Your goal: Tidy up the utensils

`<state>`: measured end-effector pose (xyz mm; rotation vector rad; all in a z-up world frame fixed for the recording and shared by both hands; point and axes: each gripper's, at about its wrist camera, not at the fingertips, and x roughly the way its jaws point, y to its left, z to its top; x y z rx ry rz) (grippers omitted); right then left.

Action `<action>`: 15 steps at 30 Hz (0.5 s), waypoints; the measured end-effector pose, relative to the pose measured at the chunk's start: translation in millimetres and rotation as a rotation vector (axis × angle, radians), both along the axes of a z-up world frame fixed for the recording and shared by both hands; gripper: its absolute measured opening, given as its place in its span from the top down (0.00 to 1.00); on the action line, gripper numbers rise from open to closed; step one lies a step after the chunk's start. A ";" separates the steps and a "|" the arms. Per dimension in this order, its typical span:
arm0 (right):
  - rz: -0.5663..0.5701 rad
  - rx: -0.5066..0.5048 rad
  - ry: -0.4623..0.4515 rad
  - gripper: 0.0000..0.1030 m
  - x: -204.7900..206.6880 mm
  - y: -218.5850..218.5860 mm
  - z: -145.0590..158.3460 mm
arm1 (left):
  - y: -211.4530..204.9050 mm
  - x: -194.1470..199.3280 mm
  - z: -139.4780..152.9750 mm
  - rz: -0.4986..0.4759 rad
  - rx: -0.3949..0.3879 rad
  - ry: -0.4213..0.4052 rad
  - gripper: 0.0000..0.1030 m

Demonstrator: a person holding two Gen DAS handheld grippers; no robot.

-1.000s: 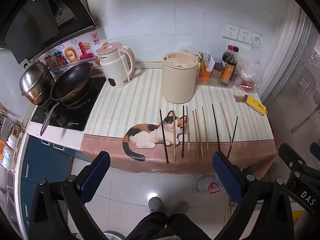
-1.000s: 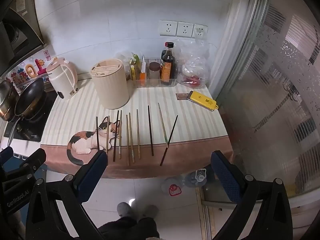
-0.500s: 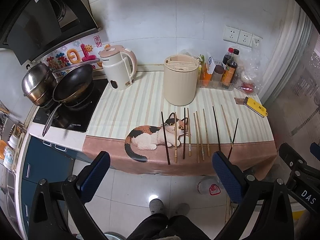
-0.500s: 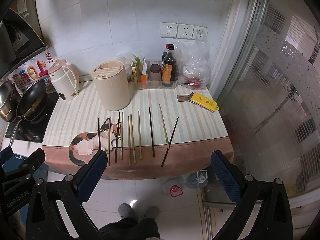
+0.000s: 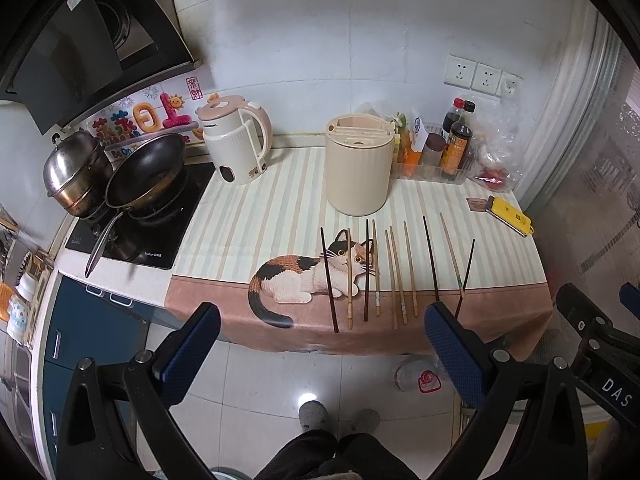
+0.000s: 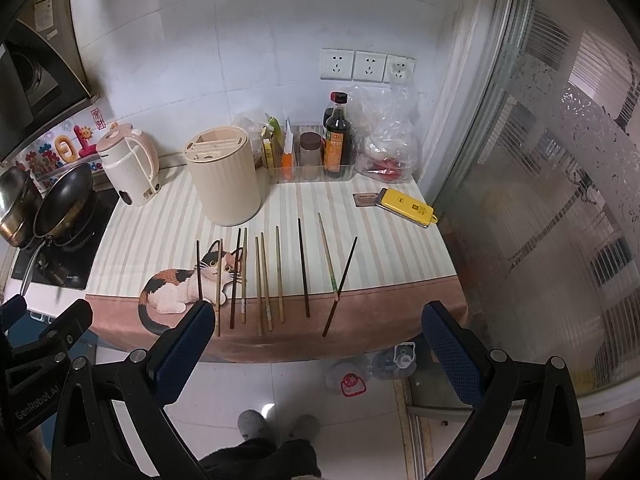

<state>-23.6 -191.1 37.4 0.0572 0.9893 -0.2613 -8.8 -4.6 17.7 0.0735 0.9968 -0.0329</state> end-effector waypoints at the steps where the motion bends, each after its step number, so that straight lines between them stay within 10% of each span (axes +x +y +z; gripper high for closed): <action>1: 0.001 -0.002 -0.001 0.00 0.5 0.1 1.0 | 0.2 -0.1 0.2 0.000 -0.002 -0.001 0.00; 15: 0.003 -0.008 -0.020 0.00 -3.2 -2.3 0.6 | -1.9 -1.9 -0.5 -0.003 -0.006 -0.007 0.00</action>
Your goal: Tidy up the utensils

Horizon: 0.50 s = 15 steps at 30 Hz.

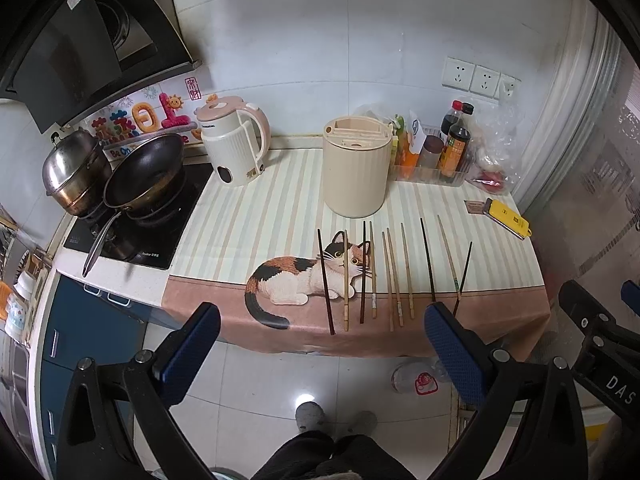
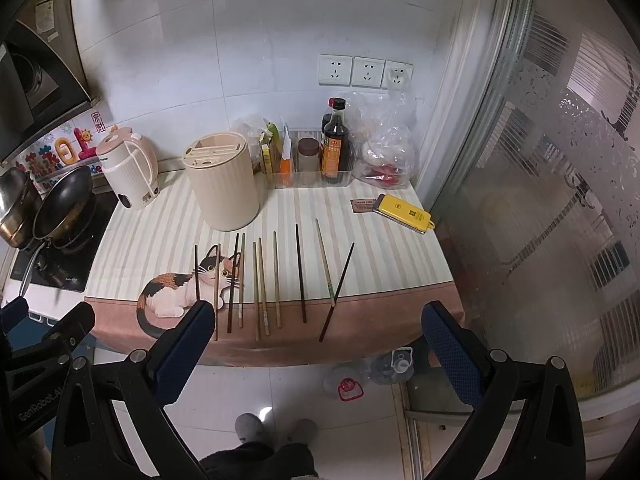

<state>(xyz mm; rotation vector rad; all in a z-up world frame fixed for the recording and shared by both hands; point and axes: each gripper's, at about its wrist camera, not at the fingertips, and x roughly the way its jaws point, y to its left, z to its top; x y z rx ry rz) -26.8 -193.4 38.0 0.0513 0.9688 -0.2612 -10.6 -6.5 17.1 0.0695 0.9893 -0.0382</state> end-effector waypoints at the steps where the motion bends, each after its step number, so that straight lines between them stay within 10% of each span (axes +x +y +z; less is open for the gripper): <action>1: 0.000 -0.001 0.000 0.00 0.0 0.0 -0.2 | 0.5 -0.3 -0.2 0.000 -0.001 0.000 0.00; 15: -0.002 0.002 0.000 0.00 0.8 0.3 0.3 | -0.7 -1.3 -1.7 0.000 0.002 -0.006 0.00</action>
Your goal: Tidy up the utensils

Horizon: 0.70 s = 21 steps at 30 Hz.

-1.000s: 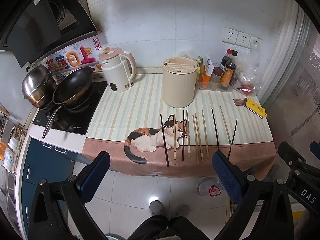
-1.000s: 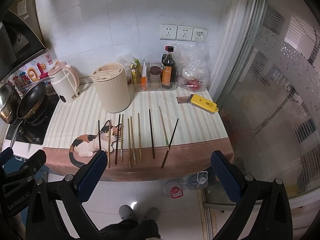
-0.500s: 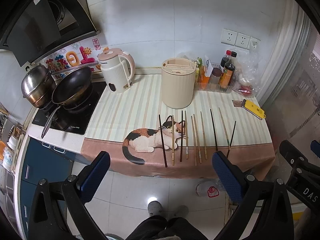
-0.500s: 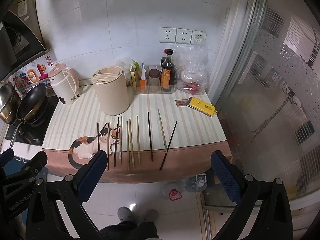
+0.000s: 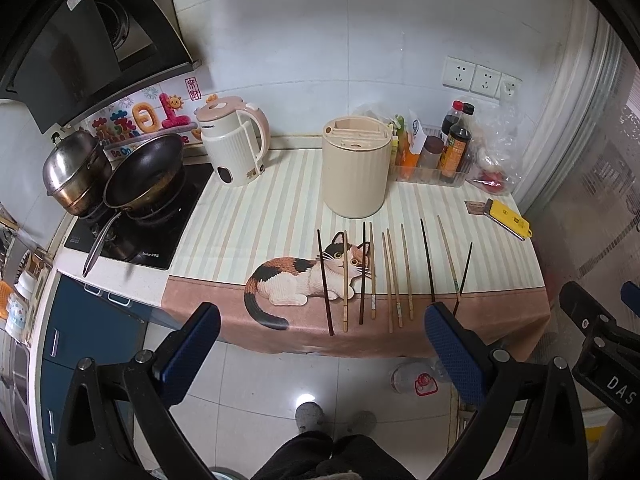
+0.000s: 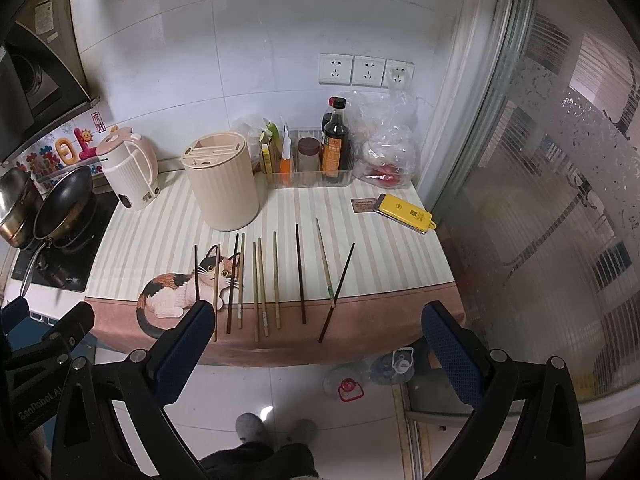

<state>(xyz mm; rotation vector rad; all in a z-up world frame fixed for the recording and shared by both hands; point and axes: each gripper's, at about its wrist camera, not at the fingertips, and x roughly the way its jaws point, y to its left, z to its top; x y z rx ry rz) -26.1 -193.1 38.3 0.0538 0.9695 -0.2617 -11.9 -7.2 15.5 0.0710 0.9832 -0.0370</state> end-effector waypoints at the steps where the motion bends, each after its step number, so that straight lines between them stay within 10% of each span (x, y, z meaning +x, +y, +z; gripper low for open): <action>1: 0.000 -0.002 0.000 0.00 0.0 -0.1 -0.3 | 0.4 0.2 0.2 0.000 -0.001 0.001 0.00; 21: 0.005 0.001 -0.008 0.00 0.9 -1.3 1.6 | -5.6 0.0 0.4 0.003 -0.002 -0.013 0.00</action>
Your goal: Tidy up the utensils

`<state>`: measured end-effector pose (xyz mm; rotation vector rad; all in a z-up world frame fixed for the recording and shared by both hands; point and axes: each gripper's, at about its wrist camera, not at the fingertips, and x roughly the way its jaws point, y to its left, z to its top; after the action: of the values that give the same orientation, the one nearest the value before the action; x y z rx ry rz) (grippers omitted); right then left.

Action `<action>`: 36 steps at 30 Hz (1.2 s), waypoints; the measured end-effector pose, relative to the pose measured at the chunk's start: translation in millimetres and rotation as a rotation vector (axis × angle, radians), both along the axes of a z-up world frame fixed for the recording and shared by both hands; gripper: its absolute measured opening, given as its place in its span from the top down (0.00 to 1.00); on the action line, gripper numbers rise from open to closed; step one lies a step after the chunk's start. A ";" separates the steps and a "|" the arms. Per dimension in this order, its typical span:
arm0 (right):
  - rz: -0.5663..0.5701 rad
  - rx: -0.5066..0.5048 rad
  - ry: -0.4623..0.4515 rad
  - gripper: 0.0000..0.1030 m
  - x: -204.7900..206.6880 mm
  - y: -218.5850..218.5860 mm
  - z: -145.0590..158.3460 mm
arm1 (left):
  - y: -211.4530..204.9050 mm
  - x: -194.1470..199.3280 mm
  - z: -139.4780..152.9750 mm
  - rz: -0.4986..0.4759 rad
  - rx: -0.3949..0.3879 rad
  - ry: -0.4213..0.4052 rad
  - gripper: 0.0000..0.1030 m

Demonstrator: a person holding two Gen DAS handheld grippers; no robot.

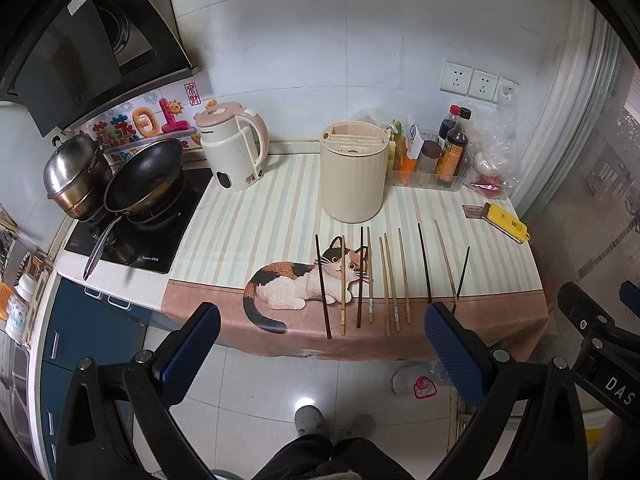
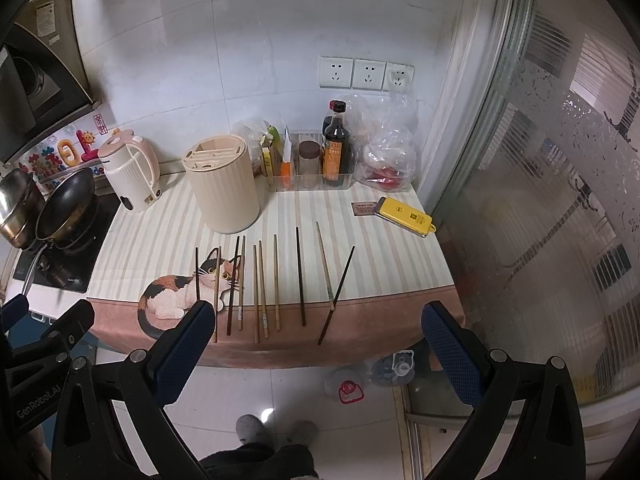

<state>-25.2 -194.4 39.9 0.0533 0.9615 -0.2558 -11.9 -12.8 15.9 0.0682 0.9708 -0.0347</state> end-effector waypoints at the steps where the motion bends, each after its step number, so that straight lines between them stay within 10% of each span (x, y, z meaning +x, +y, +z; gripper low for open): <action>1: 0.001 0.001 0.001 0.00 0.3 -0.3 -0.2 | -0.1 0.0 0.1 0.000 -0.001 0.000 0.00; 10: -0.012 0.049 -0.039 0.00 3.9 -12.6 -11.0 | -4.8 13.2 -4.3 0.018 0.032 -0.120 0.00; 18: -0.004 0.087 0.013 0.03 58.4 -30.3 -73.7 | 13.4 74.8 -63.5 0.133 0.102 -0.100 0.00; 29: -0.033 0.215 0.228 0.45 163.9 -44.6 -210.9 | 25.2 188.2 -225.5 0.068 0.108 0.270 0.03; 36: -0.028 0.294 0.398 0.71 220.5 -29.7 -299.7 | 31.7 231.8 -318.2 0.042 0.006 0.524 0.53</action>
<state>195.2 -224.1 -259.8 0.2944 1.3909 -0.1504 219.9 18.9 -302.3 0.0450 1.4961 -0.0106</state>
